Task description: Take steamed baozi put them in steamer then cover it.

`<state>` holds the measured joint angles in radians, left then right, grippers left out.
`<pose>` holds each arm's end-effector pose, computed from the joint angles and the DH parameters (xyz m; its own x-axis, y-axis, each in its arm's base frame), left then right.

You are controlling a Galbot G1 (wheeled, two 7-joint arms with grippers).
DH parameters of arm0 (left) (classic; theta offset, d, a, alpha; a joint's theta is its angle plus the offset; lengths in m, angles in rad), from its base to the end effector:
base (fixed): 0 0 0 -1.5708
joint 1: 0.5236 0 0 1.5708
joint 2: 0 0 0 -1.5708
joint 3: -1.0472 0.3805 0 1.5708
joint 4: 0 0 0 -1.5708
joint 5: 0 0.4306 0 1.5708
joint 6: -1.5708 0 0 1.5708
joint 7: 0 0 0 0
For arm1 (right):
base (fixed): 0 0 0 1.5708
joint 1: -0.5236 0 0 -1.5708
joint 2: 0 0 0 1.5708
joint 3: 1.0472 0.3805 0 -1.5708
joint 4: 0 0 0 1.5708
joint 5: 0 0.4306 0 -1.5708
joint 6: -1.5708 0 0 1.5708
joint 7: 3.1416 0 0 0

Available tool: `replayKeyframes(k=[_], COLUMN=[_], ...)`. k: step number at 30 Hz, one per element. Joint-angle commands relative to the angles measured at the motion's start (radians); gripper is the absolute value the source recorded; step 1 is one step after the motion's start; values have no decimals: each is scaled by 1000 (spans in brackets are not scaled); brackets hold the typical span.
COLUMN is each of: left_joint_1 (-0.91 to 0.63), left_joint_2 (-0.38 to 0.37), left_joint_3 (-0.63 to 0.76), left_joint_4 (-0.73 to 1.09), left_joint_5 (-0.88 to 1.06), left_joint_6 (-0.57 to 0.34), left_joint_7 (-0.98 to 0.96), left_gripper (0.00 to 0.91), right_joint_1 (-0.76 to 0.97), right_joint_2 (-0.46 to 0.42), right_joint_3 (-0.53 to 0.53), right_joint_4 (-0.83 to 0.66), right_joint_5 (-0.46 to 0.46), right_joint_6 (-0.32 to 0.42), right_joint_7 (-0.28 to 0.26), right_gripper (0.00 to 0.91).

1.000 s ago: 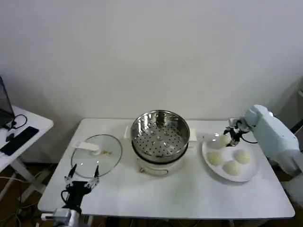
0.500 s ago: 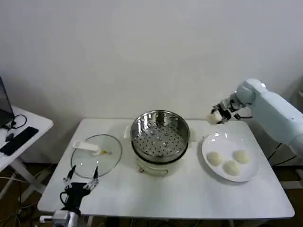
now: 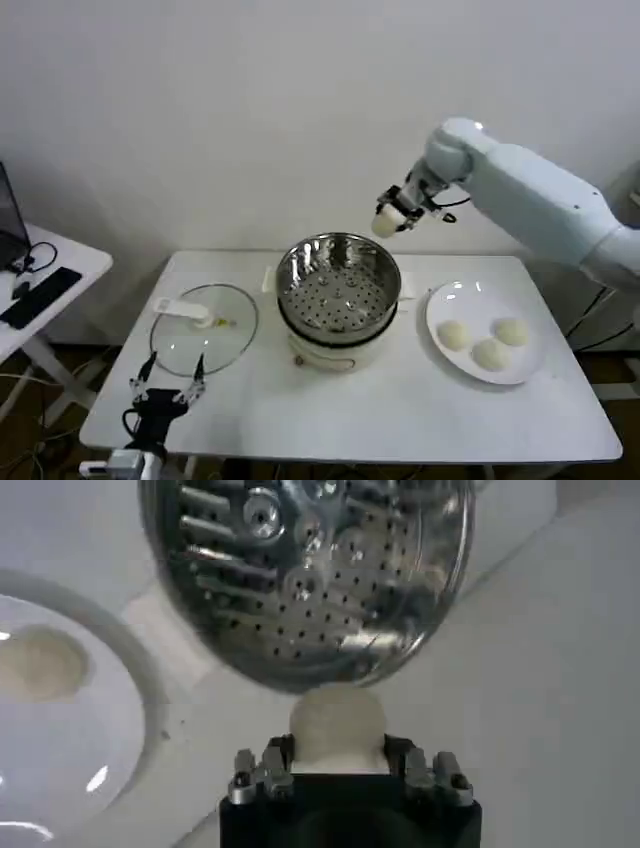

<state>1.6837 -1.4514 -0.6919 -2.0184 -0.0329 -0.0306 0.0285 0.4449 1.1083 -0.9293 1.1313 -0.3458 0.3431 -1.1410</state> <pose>0.1978 0.0877 -0.3762 -0.9875 -0.0657 0.1430 -0.0428 0.9865 0.1581 0.6787 0.0948 -0.0075 -0.3943 -0.1983 0.8973 -0.4177 -0.8310 -0.3673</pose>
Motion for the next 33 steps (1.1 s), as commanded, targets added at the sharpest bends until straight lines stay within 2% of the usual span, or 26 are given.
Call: replayKeyframes(k=[1,6,8,14,33], left_joint_1=[10,9,8,5,0], left_joint_2=[4,4,6,6,1], left_joint_3=[-3,-1,-1,-1,0], left_joint_4=[0,3,6,12,31], left_joint_5=[-2,-4,-5,-8,-11], left_joint_6=[-6,-7,-7,-8,-9], left_joint_7=[0,0,0,0,-1], left_gripper=[907,907,907,907,907], right_joint_1=[-13,-54,-76,-111,-190], right_joint_2=[166,183,184,183,186], right_joint_3=[-58,-76,-74,-74,-43], right_joint_4=[30,23,21,3,-24], right_joint_5=[-140,-221,-286,-361,-452], right_joint_6=[61,81,105,123,147], right_joint_7=[0,5,6,9,22], right_gripper=[645,645,645,645,645])
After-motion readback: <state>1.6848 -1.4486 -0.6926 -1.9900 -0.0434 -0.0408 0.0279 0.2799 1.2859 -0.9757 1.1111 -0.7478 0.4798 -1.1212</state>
